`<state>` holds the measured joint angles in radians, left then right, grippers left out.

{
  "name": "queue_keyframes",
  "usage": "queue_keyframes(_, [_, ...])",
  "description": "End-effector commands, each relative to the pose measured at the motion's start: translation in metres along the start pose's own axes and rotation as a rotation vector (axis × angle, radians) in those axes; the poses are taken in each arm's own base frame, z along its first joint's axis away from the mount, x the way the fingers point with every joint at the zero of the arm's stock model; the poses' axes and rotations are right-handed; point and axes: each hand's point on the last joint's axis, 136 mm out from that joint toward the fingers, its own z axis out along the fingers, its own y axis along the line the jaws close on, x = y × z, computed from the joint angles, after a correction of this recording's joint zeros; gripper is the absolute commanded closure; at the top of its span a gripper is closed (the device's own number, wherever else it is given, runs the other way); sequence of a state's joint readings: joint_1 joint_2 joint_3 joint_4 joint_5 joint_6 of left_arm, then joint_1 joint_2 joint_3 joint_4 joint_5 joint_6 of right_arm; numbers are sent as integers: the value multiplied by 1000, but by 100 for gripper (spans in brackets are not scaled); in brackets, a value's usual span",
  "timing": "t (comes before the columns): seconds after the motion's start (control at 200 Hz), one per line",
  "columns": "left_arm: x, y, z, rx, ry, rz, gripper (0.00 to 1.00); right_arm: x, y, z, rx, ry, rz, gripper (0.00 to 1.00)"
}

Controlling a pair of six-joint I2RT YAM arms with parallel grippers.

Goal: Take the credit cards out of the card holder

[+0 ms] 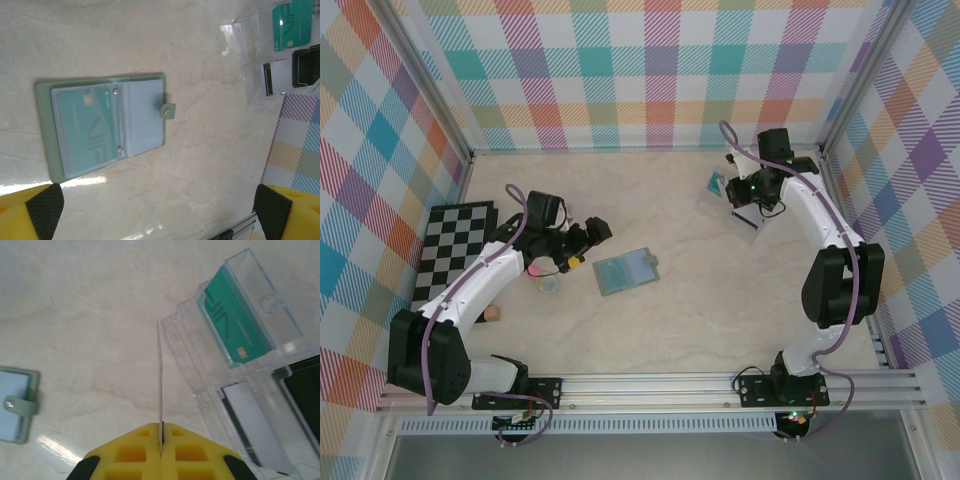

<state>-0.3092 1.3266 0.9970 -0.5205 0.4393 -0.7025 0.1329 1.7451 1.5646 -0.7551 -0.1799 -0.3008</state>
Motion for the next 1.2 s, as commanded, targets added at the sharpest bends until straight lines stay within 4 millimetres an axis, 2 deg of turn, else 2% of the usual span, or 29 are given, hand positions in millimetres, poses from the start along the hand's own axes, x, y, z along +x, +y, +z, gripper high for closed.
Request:
queue_keyframes(0.0, [0,2,-8,-16,2,27,0,6,-16,2,59,60,-182,100])
queue_keyframes(0.16, [3,0,-8,1,20,51,0,10,-11,3,8,92,-276,100])
queue_keyframes(0.36, [2,-5,-11,28,10,76,0,24,-46,20,148,206,-375,100])
queue_keyframes(0.54, [4,1,-7,15,22,68,0,31,-50,31,148,240,-411,100])
queue_keyframes(0.7, [4,2,-8,13,16,68,0,45,-67,42,193,319,-447,100])
queue_keyframes(1.195, [9,10,-3,8,32,43,0,67,-76,54,200,413,-490,100])
